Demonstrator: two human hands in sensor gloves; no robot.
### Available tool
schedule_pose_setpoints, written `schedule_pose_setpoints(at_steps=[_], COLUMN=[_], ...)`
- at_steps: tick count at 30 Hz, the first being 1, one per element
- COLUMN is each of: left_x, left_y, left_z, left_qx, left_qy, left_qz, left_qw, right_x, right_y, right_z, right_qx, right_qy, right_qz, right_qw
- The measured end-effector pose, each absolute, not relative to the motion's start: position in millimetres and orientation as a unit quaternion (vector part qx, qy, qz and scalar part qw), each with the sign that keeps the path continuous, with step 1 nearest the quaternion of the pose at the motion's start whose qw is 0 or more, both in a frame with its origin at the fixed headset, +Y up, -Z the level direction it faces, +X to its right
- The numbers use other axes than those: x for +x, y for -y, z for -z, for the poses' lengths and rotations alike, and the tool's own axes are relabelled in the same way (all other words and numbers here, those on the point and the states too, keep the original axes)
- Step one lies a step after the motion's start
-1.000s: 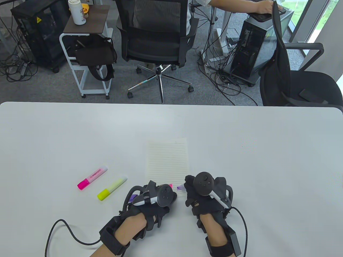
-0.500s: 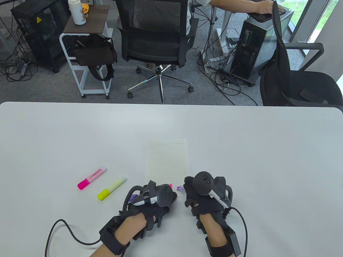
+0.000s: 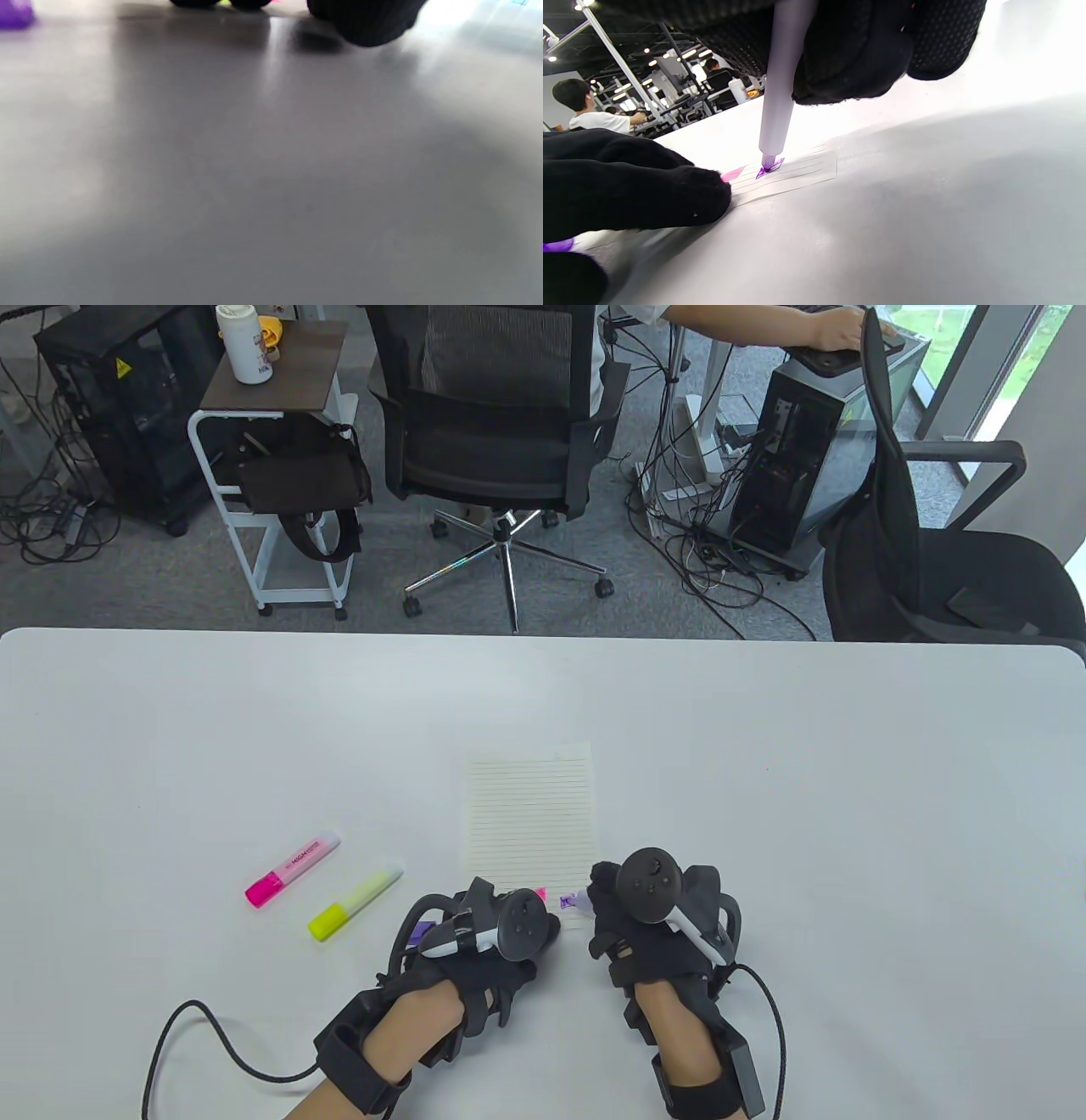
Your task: Apply highlighter ink on paper
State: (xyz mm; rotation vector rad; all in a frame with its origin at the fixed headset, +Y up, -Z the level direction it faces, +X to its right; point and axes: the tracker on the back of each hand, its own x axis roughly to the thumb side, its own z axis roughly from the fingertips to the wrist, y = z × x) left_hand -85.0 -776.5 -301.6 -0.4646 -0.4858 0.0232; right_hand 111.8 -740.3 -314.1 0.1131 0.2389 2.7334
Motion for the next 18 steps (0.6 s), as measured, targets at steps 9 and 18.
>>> schedule_pose_setpoints(at_steps=[9, 18], left_x=[-85.0, -85.1], left_y=[776.8, 776.9], left_z=[301.6, 301.7], left_qx=[-0.228, -0.228], left_qy=[0.238, 0.238], left_qz=[-0.011, -0.011], left_qw=[0.944, 0.944], right_x=[115.1, 114.3], right_y=[741.1, 741.9], right_z=[314.5, 314.5], right_qx=[0.032, 0.026], right_qy=[-0.083, -0.066], right_qz=[-0.976, -0.979], right_qw=[0.200, 0.193])
